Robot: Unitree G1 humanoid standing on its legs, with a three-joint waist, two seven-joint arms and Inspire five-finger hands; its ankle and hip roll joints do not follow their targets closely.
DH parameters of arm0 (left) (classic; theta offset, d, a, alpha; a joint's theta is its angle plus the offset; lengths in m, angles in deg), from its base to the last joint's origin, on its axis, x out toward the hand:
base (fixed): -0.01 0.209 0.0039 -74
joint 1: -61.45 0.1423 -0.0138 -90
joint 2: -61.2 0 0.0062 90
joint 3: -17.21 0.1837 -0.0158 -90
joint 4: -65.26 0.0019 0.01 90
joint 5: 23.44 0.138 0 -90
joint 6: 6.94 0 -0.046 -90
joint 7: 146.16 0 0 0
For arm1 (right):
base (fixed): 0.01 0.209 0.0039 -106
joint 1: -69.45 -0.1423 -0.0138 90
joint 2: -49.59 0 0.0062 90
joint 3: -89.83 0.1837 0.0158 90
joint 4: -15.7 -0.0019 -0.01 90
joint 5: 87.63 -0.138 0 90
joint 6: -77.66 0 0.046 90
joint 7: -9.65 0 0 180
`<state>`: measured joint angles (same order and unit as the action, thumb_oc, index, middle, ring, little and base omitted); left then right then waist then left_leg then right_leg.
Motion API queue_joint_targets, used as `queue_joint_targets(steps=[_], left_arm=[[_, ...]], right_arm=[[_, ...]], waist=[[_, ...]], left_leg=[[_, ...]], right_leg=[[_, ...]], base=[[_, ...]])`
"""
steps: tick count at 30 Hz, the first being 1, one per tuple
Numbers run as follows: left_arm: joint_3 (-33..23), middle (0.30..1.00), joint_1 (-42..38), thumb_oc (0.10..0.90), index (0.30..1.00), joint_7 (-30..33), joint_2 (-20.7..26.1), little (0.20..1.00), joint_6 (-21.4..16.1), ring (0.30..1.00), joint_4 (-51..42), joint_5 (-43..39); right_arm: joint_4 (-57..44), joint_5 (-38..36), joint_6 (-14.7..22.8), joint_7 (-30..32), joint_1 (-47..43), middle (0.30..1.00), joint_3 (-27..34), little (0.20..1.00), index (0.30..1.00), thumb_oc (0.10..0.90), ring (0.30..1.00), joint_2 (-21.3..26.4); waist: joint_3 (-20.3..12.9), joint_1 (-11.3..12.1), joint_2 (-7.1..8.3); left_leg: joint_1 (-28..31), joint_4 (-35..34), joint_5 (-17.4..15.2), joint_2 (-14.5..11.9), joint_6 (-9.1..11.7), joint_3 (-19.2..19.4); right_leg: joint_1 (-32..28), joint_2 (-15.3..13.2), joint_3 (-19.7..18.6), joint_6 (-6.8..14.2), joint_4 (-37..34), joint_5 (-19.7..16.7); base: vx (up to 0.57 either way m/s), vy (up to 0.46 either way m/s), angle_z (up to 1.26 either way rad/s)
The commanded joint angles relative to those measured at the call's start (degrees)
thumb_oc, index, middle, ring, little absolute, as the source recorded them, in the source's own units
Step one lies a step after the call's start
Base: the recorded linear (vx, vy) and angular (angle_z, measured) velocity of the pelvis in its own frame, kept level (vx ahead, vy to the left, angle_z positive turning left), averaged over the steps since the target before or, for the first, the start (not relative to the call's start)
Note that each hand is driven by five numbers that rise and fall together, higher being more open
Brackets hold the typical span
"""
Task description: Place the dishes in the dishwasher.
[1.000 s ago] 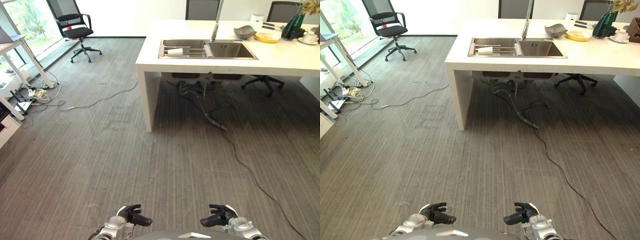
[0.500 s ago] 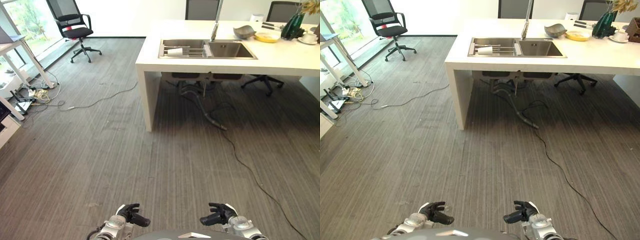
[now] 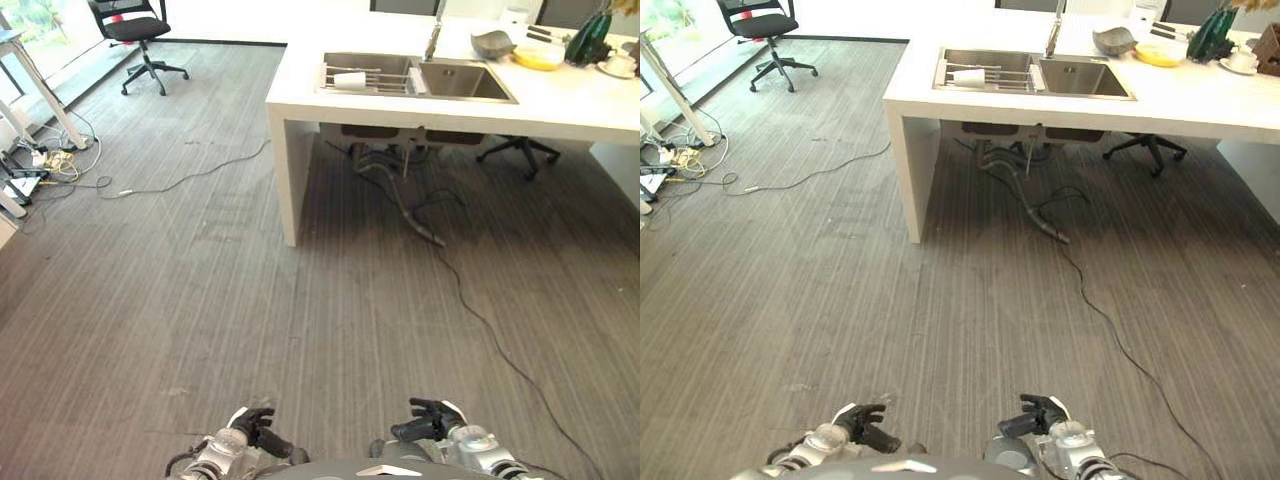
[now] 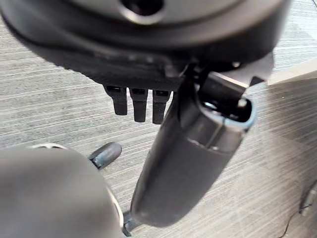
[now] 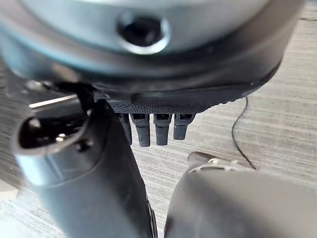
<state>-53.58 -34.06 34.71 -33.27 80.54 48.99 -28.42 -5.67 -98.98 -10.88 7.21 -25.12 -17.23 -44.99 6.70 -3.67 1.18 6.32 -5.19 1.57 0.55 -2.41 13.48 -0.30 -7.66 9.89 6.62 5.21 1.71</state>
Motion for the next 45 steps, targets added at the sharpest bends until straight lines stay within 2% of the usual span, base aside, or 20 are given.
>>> queue_joint_targets(steps=[1,9,17,22,26,29,33,36,37,38,39,40,42,45], left_arm=[[1.4,0.900,-1.9,0.800,0.900,-0.1,-1.8,0.900,-2.2,0.900,2.4,1.3],[0.6,0.900,-0.7,0.800,0.900,0.0,-3.3,0.900,-2.3,0.900,2.5,-0.6],[-1.0,0.900,-2.3,0.800,0.900,-0.6,-4.4,0.900,-2.8,0.900,-0.2,-8.5],[-1.6,0.900,-3.1,0.800,0.900,-2.1,-4.7,0.900,-2.3,0.900,0.0,-11.9],[-1.6,0.900,-3.2,0.800,0.900,-2.1,-4.7,0.900,-2.3,0.900,0.0,-11.9],[-1.5,0.900,-4.0,0.800,0.900,-2.6,-4.0,0.900,-1.8,0.900,0.4,-11.3],[-0.9,0.900,-4.6,0.800,0.900,-2.6,-3.7,0.900,-1.6,0.900,0.8,-9.7],[0.0,0.900,-5.6,0.800,0.900,-2.5,-3.4,0.900,-1.3,0.900,-0.2,-8.8],[0.3,0.900,-5.8,0.800,0.900,-2.4,-3.3,0.900,-1.3,0.900,-0.9,-8.5],[0.7,0.900,-6.1,0.800,0.900,-2.3,-3.0,0.900,-1.2,0.900,-1.3,-8.2],[0.7,0.900,-6.2,0.800,0.900,-2.3,-3.0,0.900,-1.2,0.900,-1.3,-8.2],[1.0,0.900,-6.6,0.800,0.900,-2.3,-2.5,0.900,-1.1,0.900,-1.5,-7.3],[1.4,0.900,-7.5,0.800,0.900,-2.1,-2.3,0.900,-1.1,0.900,-1.7,-7.3],[1.8,0.900,-9.0,0.800,0.900,-2.1,-2.2,0.900,-1.3,0.900,-1.7,-7.4]], right_arm=[[2.8,-0.8,1.4,-0.1,-2.0,0.900,-1.5,0.900,0.900,0.800,0.900,2.3],[2.8,-2.2,1.5,0.1,0.1,0.900,-0.2,0.900,0.900,0.800,0.900,2.3],[5.1,-3.1,1.6,0.0,1.8,0.900,1.5,0.900,0.900,0.800,0.900,2.7],[4.8,-3.1,1.1,-1.0,1.2,0.900,0.8,0.900,0.900,0.800,0.900,2.7],[4.8,-3.1,1.1,-1.0,1.2,0.900,0.8,0.900,0.900,0.800,0.900,2.7],[4.3,-2.0,0.5,-1.7,-0.3,0.900,-0.7,0.900,0.900,0.800,0.900,2.7],[4.9,-1.4,0.1,-1.8,-1.7,0.900,-0.9,0.900,0.900,0.800,0.900,2.8],[4.6,-1.0,0.1,-2.0,-3.3,0.900,-1.3,0.900,0.900,0.800,0.900,3.2],[4.4,-0.6,0.0,-2.0,-3.6,0.900,-1.5,0.900,0.900,0.800,0.900,3.5],[4.2,-0.2,-0.1,-2.0,-3.8,0.900,-1.8,0.900,0.900,0.800,0.900,3.9],[4.2,-0.2,-0.1,-2.0,-3.8,0.900,-1.8,0.900,0.900,0.800,0.900,3.9],[4.0,0.1,-0.3,-1.9,-4.0,0.900,-1.4,0.900,0.900,0.800,0.900,4.2],[3.6,-0.2,-0.2,-1.6,-3.9,0.900,-0.8,0.900,0.900,0.800,0.900,4.8],[3.4,-0.8,-0.2,-1.3,-4.0,0.900,0.2,0.900,0.900,0.800,0.900,5.4]], waist=[[-3.1,0.3,-1.56],[-3.6,0.3,-1.46],[-3.8,0.8,-1.69],[-4.0,0.8,-1.26],[-4.0,0.8,-1.26],[-4.2,1.5,-0.60],[-4.1,2.0,-0.68],[-3.0,2.8,-1.47],[-2.5,3.0,-1.80],[-1.6,2.9,-2.00],[-1.6,2.9,-1.90],[-0.8,2.8,-1.87],[-0.1,2.5,-1.98],[0.6,1.4,-1.73]], left_leg=[[-1.6,0.2,-3.2,-1.6,3.3,1.4],[-0.8,0.2,-3.5,-1.7,4.1,1.7],[-1.0,0.2,-3.7,-1.4,4.4,1.0],[-0.5,0.2,-4.3,-1.1,4.3,0.8],[-0.4,0.2,-4.3,-1.1,4.3,0.8],[0.1,0.2,-4.8,-0.8,3.6,0.7],[0.1,0.2,-5.3,-0.2,2.6,0.9],[0.2,0.2,-5.6,0.0,1.1,0.9],[0.6,0.2,-5.9,0.1,0.6,0.9],[1.4,0.2,-6.2,0.1,0.4,0.8],[1.3,0.2,-6.2,0.3,0.3,0.9],[2.3,0.2,-7.0,0.6,0.3,0.7],[2.9,0.2,-7.3,0.6,1.1,-0.5],[4.1,0.2,-8.4,0.6,2.6,-2.6]], right_leg=[[-2.9,1.3,0.5,1.6,-4.1,2.0],[-6.9,1.3,2.3,2.0,-10.2,0.1],[-7.0,0.8,3.3,2.6,-10.2,0.1],[-7.5,0.6,3.6,2.6,-10.2,0.0],[-7.5,0.6,3.6,2.6,-10.2,0.0],[-8.0,0.3,3.8,2.9,-9.7,-0.2],[-6.0,-0.6,3.7,3.3,-5.0,0.3],[-1.1,-1.8,4.2,4.0,6.8,1.9],[1.4,-2.7,5.0,4.5,12.2,1.4],[4.1,-3.3,6.0,5.2,16.7,-0.7],[4.3,-3.5,5.8,5.2,17.1,-0.5],[7.4,-5.1,7.3,5.6,18.9,-2.8],[7.5,-5.7,7.5,4.5,11.2,-2.8],[9.1,-7.7,4.6,5.6,-1.8,-7.5]], base=[[0.01,-0.097,0.02],[0.02,-0.048,-0.03],[0.02,0.019,0.01],[0.03,0.047,0.06],[0.01,0.007,0.03],[0.06,0.095,0.01],[0.01,0.073,0.00],[-0.01,0.136,-0.10],[0.03,0.152,-0.27],[0.02,0.095,-0.25],[0.11,0.049,-0.17],[0.17,-0.028,-0.13],[0.24,-0.107,-0.07],[0.23,-0.137,0.31]])
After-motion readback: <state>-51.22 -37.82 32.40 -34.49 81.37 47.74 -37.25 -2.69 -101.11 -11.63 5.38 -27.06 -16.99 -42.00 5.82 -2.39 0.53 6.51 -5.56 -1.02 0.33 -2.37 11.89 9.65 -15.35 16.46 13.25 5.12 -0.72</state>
